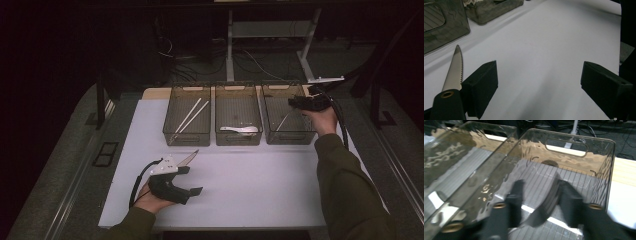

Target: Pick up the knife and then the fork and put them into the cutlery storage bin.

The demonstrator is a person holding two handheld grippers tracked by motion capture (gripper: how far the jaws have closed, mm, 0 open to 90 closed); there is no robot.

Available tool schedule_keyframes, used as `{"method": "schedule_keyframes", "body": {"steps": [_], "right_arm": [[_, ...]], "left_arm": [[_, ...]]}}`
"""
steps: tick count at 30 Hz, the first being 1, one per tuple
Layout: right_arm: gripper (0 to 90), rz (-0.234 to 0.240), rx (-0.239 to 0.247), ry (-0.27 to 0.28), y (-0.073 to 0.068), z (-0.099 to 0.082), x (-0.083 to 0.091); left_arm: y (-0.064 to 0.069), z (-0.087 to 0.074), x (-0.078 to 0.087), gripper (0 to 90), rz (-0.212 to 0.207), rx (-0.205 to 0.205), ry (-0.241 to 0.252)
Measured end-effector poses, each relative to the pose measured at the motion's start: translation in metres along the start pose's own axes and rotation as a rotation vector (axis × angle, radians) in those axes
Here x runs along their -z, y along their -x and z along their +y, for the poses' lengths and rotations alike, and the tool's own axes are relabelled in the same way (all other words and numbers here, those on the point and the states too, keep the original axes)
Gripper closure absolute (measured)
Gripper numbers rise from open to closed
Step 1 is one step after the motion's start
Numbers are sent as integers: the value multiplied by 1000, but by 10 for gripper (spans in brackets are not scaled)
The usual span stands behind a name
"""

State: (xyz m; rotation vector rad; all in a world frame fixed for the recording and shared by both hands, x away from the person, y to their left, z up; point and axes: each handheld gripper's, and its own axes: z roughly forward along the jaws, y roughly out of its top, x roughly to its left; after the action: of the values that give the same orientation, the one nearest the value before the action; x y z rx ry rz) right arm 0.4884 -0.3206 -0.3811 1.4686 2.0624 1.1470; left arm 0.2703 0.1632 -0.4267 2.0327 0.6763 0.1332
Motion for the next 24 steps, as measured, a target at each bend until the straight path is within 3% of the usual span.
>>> {"method": "schedule_keyframes", "body": {"steps": [4,12,17,24], "right_arm": [[318,-47,17,14,-2,-1,-3],[242,-67,52,64,-4,4,6],[240,-42,53,58,-8,3,14],[244,40,47,66,-24,-8,36]], "left_arm": [[0,0,0,129,1,4,2],[0,0,-1,127,3,4,-2],[0,0,1,127,8,4,-1],[-2,0,4,128,34,-2,-9]]}}
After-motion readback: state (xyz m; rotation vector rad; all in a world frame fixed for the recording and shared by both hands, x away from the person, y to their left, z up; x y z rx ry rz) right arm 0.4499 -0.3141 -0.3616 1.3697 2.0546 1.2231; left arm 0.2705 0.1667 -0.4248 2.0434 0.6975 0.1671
